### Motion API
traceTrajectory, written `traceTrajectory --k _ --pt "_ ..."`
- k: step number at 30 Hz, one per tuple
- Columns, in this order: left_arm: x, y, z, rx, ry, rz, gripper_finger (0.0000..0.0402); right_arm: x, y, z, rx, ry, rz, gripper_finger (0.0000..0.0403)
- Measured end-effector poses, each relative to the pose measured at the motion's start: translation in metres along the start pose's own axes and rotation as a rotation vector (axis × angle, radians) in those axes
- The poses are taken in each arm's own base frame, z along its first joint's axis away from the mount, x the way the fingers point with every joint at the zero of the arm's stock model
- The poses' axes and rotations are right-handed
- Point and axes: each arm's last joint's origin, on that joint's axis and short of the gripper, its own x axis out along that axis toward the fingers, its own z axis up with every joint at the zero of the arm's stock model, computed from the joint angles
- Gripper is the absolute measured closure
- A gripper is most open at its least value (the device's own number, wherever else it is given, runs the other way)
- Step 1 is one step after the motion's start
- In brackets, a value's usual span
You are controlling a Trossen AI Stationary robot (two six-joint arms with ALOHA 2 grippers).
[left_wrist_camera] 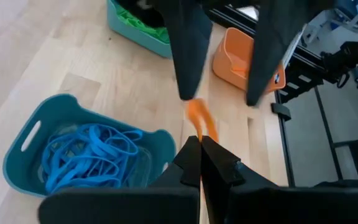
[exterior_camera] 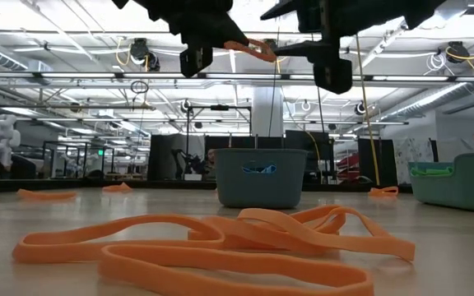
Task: Sort rubber bands into baskets
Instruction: Put the orange rubberband into the orange bin
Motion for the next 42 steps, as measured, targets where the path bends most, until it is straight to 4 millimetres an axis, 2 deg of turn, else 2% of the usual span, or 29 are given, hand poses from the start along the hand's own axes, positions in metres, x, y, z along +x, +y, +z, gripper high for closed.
traceTrajectory --k 7,10,13,15,17,19,27,31,38,42 --pt "0.0 0.0 0.001 0.0 -0.007 -0.003 0.04 0.013 -0.004 -0.001 -0.036 -0.002 0.042 0.0225" --pt "0.0 0.0 0.0 -0.001 -0.004 -0.002 0.04 0.016 -0.005 0.0 -0.043 0.002 0.053 0.024" --pt "0.0 0.0 0.0 -0.006 -0.001 -0.001 0.04 0.016 -0.006 -0.002 -0.061 0.031 0.053 0.0277" --pt "0.0 0.0 0.0 -0.027 0.0 0.0 0.0396 0.016 -0.007 -0.003 -0.08 0.061 0.064 0.0316" --pt "0.0 0.0 0.0 -0.036 0.001 0.0 0.0383 0.016 -0.007 -0.004 -0.094 0.084 0.074 0.0367" --pt "0.0 0.0 0.0 -0.03 0.006 -0.003 0.0364 0.016 -0.007 -0.004 -0.107 0.087 0.072 0.0391" --pt "0.0 -0.004 -0.002 -0.019 0.048 -0.087 0.026 0.015 -0.006 -0.001 -0.101 0.087 0.093 0.0401" --pt "0.0 -0.003 -0.005 -0.027 0.089 -0.11 0.0224 0.01 0.001 -0.002 -0.103 0.107 0.14 0.0402" --pt "-0.017 0.002 -0.012 -0.01 0.189 -0.055 0.0212 -0.011 0.025 -0.015 -0.087 0.262 0.29 0.0403" --pt "-0.032 0.008 -0.018 0.025 0.263 0.006 0.0212 -0.026 0.037 -0.036 -0.047 0.416 0.311 0.0403"
